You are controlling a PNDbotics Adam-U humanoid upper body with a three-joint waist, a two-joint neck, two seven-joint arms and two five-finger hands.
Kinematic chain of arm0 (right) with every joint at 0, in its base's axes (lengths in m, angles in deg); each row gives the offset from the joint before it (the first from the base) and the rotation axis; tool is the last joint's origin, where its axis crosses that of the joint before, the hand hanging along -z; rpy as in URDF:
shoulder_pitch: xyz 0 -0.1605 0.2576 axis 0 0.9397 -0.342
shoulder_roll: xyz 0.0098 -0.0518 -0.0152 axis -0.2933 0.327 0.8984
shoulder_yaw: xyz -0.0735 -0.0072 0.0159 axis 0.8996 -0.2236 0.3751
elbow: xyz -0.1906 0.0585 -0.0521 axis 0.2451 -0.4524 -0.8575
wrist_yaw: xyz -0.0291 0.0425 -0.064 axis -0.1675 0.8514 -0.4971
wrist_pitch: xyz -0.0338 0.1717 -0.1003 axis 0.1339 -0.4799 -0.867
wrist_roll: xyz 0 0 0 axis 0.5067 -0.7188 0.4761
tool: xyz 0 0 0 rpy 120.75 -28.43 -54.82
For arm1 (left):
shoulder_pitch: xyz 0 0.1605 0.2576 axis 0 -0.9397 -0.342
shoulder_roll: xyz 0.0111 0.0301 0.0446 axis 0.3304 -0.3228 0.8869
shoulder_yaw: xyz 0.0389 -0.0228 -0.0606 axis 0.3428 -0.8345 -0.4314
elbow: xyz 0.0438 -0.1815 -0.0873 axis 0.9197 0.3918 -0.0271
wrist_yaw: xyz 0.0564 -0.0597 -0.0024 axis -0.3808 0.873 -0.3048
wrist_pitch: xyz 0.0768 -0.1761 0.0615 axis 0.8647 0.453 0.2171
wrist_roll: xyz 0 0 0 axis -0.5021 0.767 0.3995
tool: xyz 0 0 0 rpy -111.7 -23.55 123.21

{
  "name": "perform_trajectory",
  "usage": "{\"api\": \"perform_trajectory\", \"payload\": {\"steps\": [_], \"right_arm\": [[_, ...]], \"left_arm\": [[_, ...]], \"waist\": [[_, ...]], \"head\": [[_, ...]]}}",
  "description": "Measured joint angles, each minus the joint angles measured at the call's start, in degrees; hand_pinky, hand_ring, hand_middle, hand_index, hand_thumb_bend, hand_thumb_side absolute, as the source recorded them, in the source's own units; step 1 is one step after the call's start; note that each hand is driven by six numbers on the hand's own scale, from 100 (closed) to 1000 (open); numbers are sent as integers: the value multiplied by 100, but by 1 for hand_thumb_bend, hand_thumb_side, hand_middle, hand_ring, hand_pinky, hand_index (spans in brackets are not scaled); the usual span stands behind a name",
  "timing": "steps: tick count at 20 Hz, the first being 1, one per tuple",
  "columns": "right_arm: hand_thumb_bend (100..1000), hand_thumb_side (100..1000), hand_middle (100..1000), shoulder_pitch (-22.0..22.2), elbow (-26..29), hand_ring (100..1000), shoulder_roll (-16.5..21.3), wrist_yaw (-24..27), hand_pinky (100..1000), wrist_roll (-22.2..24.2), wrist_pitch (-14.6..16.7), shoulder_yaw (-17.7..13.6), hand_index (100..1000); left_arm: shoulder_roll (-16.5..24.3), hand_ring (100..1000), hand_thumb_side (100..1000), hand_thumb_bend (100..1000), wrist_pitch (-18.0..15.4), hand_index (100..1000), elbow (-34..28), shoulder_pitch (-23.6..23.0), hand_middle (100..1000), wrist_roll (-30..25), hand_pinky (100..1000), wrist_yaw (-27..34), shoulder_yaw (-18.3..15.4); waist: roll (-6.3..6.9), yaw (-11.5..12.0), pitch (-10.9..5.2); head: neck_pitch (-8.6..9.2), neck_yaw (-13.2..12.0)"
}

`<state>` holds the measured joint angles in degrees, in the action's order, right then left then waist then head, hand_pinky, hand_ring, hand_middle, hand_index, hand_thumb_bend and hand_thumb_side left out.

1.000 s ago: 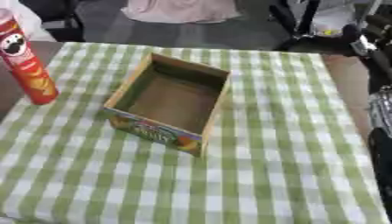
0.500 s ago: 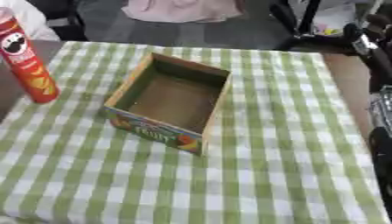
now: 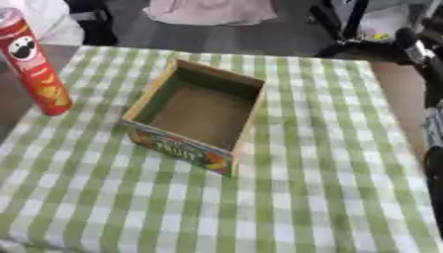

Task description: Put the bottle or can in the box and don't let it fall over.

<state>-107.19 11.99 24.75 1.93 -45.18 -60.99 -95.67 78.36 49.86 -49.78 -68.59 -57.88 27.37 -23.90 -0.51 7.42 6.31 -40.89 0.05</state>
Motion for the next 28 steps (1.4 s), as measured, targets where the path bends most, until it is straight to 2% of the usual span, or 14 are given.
{"api": "perform_trajectory", "payload": {"steps": [8,14,28], "right_arm": [[1000,541,1000,-2,-1,910,-2,0,551,1,-16,0,814],[1000,541,1000,-26,-2,905,-6,0,549,-2,-20,0,811],[1000,541,1000,-53,-36,902,-49,0,546,-25,-48,1,809]], "left_arm": [[80,807,493,790,225,846,319,45,767,-157,1000,-290,-27],[139,838,359,648,195,873,478,109,793,-254,1000,-414,-47],[500,854,371,675,-36,883,1099,461,804,-482,1000,-190,-32]], "waist": [[1,-1,9],[1,-1,10],[0,-2,68]], "head": [[0,-47],[1,-89],[5,-172]]}}
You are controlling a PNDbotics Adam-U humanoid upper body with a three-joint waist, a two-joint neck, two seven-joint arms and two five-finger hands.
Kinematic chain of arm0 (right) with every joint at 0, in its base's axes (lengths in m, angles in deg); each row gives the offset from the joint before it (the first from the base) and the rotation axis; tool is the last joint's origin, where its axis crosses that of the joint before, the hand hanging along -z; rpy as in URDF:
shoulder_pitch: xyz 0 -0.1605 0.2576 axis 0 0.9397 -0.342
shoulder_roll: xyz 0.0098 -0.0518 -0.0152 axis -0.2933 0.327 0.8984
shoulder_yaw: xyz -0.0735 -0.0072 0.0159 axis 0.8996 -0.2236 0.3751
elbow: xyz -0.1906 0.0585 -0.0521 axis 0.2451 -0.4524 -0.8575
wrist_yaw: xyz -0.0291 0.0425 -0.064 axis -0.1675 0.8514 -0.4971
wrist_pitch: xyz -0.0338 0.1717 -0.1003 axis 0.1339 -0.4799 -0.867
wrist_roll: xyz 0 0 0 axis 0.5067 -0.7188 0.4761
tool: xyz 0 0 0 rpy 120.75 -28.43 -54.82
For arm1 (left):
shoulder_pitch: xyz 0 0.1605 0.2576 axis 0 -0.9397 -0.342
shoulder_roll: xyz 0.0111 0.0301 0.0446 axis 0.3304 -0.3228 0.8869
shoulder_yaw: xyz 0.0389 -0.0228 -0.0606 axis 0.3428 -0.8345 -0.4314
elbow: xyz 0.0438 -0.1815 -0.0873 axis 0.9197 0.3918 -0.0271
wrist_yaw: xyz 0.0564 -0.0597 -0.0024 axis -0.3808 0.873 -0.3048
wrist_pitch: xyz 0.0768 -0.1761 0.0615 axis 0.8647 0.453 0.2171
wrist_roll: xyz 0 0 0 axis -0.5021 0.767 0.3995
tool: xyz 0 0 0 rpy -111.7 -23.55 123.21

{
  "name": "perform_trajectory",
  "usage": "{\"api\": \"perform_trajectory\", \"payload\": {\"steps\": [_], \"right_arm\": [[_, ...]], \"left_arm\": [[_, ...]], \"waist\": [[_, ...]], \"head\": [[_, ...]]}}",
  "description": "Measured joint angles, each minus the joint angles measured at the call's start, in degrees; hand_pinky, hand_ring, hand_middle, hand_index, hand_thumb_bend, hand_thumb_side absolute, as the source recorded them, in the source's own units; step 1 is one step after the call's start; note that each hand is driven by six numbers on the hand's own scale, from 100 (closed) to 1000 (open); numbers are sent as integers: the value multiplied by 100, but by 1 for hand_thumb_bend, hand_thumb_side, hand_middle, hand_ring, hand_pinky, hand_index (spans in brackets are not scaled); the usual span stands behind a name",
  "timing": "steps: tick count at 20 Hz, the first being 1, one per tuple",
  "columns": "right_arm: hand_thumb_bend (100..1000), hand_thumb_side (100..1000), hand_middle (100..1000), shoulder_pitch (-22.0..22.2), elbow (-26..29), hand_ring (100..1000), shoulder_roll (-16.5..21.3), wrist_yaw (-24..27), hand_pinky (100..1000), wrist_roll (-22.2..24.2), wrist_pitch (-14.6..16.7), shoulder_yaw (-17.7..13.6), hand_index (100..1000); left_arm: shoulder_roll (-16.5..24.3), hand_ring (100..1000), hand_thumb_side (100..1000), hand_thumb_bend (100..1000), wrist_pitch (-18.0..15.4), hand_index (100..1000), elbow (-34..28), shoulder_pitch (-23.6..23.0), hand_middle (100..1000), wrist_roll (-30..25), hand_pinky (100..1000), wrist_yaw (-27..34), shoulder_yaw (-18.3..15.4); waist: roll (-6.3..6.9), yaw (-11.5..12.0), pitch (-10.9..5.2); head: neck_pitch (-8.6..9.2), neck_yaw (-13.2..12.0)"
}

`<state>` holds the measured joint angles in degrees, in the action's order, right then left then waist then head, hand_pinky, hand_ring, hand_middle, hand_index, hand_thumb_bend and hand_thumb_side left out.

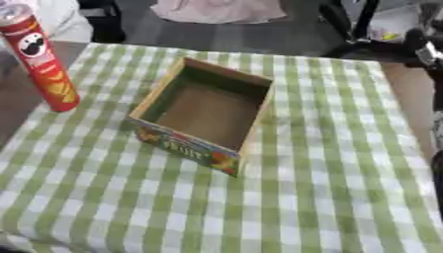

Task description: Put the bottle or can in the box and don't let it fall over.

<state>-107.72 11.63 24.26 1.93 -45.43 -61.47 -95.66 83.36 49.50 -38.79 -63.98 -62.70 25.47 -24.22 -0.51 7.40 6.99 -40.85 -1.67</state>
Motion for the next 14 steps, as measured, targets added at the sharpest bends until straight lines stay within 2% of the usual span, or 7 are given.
{"api": "perform_trajectory", "payload": {"steps": [14], "right_arm": [[1000,541,1000,-103,-28,902,-10,0,544,21,-26,6,808]], "left_arm": [[395,851,371,679,-96,878,788,556,797,-354,1000,95,284]], "waist": [[-45,-24,115]], "head": [[180,-102]]}}
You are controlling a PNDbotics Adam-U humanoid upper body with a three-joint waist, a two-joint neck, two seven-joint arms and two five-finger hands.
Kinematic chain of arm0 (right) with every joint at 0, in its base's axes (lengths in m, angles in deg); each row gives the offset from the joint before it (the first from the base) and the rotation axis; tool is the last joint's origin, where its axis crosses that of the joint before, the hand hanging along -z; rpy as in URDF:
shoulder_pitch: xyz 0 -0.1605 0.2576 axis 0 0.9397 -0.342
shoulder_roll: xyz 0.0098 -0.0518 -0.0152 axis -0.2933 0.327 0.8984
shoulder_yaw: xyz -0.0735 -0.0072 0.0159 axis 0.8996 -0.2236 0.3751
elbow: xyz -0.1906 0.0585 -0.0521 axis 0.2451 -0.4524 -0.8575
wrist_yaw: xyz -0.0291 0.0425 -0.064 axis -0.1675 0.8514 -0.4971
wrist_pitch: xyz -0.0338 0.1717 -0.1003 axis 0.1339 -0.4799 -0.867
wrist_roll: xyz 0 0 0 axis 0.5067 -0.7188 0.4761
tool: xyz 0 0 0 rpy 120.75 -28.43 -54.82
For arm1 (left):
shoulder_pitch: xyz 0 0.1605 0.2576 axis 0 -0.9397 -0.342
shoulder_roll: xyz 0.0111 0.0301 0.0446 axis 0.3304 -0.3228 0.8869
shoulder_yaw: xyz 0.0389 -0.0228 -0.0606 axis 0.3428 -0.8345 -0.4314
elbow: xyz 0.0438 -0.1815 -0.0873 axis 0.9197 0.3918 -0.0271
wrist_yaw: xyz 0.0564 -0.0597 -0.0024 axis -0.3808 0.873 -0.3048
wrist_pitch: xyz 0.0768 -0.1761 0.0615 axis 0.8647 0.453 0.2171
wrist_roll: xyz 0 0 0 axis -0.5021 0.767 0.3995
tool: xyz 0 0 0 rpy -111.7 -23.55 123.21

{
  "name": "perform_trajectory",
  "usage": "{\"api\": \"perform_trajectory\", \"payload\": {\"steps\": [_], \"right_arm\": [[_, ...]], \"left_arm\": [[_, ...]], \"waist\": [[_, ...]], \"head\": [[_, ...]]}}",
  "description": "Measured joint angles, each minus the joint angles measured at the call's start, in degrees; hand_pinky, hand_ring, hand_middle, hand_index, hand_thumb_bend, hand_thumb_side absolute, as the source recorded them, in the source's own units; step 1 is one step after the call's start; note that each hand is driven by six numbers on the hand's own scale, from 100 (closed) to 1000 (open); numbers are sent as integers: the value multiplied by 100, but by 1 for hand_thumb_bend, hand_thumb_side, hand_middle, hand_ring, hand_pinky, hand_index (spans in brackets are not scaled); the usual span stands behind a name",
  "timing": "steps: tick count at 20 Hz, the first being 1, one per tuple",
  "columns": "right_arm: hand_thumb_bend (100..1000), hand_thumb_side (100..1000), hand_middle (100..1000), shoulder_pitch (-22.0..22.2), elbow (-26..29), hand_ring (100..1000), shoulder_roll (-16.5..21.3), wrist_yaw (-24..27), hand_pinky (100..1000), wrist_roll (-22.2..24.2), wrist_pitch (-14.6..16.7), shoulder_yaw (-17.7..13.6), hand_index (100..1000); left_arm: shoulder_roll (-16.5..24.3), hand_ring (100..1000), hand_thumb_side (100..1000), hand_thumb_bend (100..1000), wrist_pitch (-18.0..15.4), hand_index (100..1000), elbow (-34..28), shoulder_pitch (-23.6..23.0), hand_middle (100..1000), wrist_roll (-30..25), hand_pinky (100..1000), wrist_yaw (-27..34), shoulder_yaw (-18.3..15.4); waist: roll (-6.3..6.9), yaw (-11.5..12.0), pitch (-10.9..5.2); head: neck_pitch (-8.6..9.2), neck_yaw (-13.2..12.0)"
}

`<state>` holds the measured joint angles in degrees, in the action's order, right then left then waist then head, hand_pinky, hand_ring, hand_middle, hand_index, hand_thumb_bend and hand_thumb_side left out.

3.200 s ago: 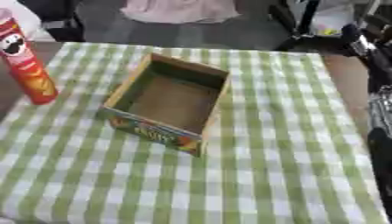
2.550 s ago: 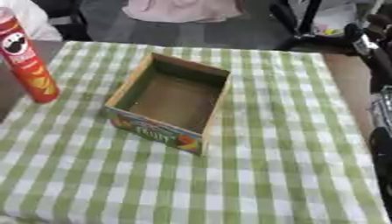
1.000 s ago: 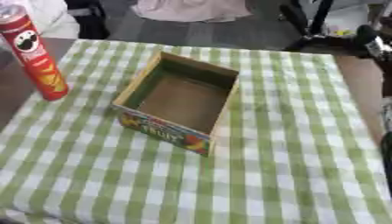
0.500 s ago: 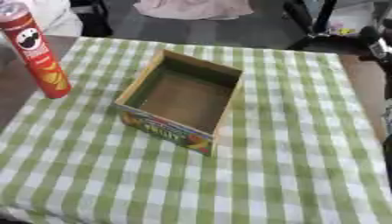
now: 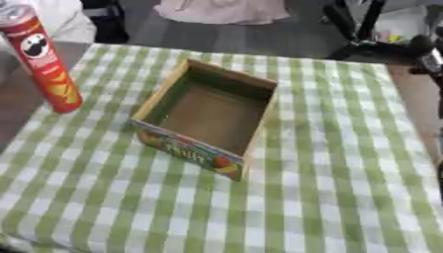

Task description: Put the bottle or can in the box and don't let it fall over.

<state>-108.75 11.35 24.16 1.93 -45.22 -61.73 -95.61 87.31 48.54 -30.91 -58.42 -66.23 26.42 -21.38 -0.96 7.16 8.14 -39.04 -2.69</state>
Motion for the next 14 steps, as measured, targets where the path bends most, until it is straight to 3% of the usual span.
{"api": "perform_trajectory", "payload": {"steps": [14], "right_arm": [[1000,541,1000,-167,-12,903,-43,1,544,11,4,31,808]], "left_arm": [[354,847,366,669,-69,880,462,589,798,-597,1000,-12,353]], "waist": [[-143,-12,176]], "head": [[280,-94]]}}
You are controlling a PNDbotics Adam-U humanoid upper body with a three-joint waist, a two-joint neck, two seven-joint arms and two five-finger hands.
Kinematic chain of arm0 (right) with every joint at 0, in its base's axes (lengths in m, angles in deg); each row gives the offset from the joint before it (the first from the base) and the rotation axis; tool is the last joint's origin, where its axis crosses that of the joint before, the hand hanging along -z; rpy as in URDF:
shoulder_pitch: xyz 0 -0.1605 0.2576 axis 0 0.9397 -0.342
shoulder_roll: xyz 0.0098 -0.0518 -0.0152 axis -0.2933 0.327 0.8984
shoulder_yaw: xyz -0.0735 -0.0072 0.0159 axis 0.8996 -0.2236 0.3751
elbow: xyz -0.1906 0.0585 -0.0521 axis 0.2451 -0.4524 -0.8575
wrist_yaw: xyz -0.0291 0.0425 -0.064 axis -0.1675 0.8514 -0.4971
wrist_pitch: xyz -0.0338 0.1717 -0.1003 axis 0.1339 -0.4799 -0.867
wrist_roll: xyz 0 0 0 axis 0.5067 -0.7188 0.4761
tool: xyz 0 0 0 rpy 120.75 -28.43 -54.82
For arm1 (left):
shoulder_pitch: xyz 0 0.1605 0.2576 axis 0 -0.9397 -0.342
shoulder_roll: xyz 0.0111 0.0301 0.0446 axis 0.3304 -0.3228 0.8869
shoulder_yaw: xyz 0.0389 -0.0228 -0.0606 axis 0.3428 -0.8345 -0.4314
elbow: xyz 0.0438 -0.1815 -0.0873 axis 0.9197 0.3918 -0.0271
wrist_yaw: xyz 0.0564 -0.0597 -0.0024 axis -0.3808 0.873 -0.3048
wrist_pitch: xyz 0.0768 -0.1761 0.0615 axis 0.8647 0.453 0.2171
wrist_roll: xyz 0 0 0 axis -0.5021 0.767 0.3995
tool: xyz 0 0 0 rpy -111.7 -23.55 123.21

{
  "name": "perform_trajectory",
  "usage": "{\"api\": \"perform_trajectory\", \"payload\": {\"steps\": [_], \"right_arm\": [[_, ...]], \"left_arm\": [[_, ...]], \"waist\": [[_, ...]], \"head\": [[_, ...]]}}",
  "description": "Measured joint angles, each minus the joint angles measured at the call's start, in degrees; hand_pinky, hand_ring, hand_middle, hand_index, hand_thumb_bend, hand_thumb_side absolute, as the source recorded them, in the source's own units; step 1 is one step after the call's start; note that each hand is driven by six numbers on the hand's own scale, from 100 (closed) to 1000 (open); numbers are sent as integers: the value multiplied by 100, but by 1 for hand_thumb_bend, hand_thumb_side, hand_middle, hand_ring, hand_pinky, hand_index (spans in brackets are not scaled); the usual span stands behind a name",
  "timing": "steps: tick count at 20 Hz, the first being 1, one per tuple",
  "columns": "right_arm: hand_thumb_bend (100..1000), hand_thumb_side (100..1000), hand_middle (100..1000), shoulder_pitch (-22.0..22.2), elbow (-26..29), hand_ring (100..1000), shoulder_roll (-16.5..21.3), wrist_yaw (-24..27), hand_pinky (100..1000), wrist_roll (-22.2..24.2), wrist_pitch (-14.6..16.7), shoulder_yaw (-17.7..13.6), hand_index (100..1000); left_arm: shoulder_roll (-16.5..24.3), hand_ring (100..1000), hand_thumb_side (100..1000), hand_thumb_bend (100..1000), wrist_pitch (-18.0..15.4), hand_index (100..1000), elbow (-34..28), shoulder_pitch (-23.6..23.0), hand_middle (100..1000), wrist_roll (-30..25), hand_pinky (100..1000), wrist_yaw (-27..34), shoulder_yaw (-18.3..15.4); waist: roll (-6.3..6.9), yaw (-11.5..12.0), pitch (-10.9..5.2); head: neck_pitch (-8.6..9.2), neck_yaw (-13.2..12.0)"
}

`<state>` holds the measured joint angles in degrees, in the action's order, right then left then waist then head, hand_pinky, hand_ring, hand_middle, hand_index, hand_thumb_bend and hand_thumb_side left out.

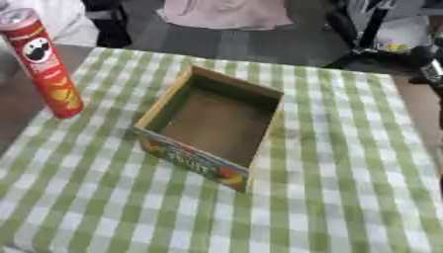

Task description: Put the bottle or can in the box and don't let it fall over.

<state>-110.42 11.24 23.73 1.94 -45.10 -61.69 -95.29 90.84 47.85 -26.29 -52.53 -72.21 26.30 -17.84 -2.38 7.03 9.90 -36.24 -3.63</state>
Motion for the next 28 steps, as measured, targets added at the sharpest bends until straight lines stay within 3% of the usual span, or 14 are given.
{"api": "perform_trajectory", "payload": {"steps": [6,28], "right_arm": [[1000,541,1000,-69,-31,903,0,1,543,4,3,1,808],[1000,541,1000,-132,-35,903,-106,1,542,54,-11,35,807]], "left_arm": [[37,847,363,664,-4,882,88,225,799,-219,1000,-33,129],[74,854,357,657,144,884,357,1069,800,-679,1000,-407,564]], "waist": [[-58,-12,75],[-62,-62,131]], "head": [[89,-13],[227,-124]]}}
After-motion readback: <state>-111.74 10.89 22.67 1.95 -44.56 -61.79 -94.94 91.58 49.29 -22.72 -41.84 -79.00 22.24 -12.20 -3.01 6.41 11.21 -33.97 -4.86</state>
